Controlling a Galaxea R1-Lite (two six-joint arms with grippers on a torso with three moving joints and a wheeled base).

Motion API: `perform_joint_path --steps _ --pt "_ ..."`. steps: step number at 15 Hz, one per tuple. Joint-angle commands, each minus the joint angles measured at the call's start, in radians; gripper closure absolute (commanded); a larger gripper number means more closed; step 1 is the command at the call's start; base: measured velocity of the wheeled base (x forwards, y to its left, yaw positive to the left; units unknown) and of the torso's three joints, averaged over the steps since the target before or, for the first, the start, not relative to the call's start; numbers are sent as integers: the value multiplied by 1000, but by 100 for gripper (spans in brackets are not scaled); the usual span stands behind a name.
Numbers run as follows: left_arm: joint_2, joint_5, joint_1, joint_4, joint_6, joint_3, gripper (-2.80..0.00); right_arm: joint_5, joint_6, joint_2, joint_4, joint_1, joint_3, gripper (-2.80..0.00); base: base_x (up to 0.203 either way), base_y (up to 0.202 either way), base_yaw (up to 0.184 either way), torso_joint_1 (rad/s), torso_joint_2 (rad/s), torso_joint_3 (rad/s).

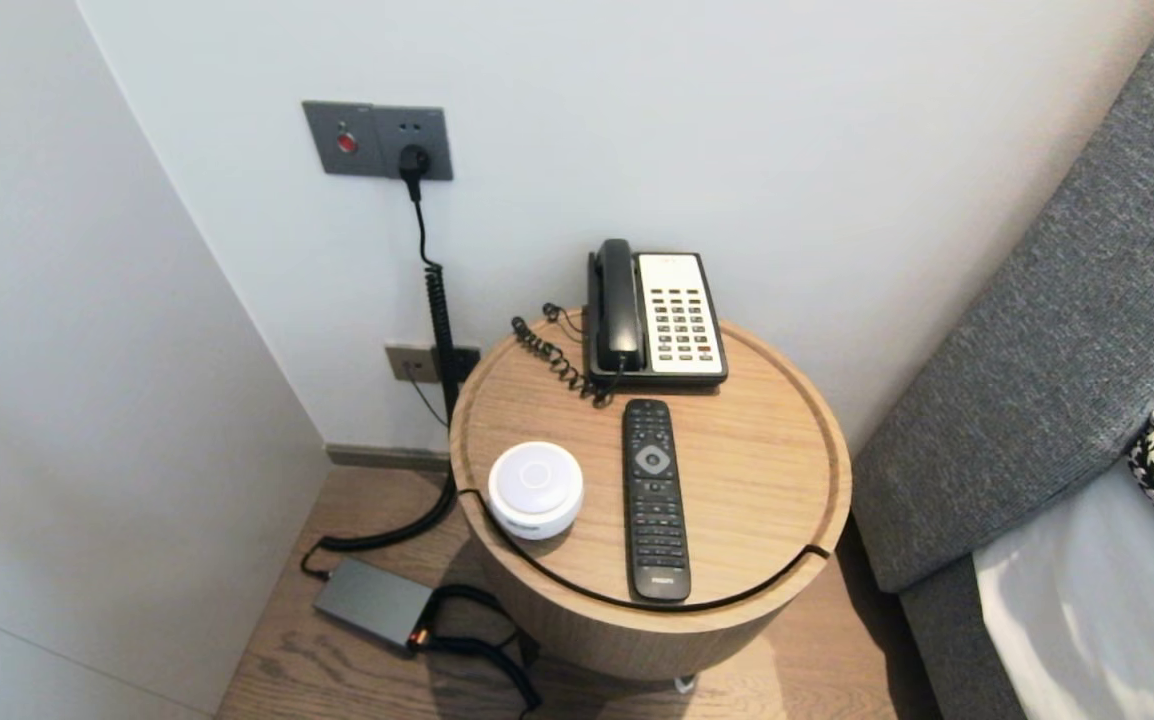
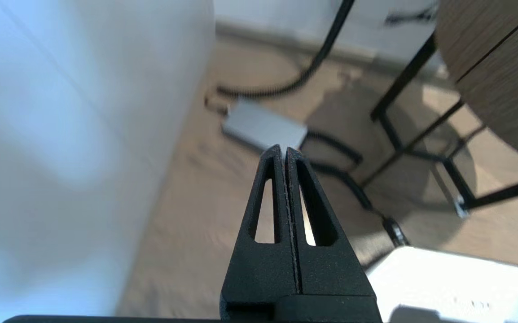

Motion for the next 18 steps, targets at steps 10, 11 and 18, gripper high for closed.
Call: perform_joint_path --steps 10,11,18 --pt "-156 -41 2 -134 63 52 0 0 0 1 0 0 26 0 0 0 0 0 0 0" --pt "-156 -50 2 -202 79 85 0 0 0 1 0 0 26 0 0 0 0 0 0 0" --pt "-156 -71 2 -225 85 100 0 0 0 1 0 0 26 0 0 0 0 0 0 0"
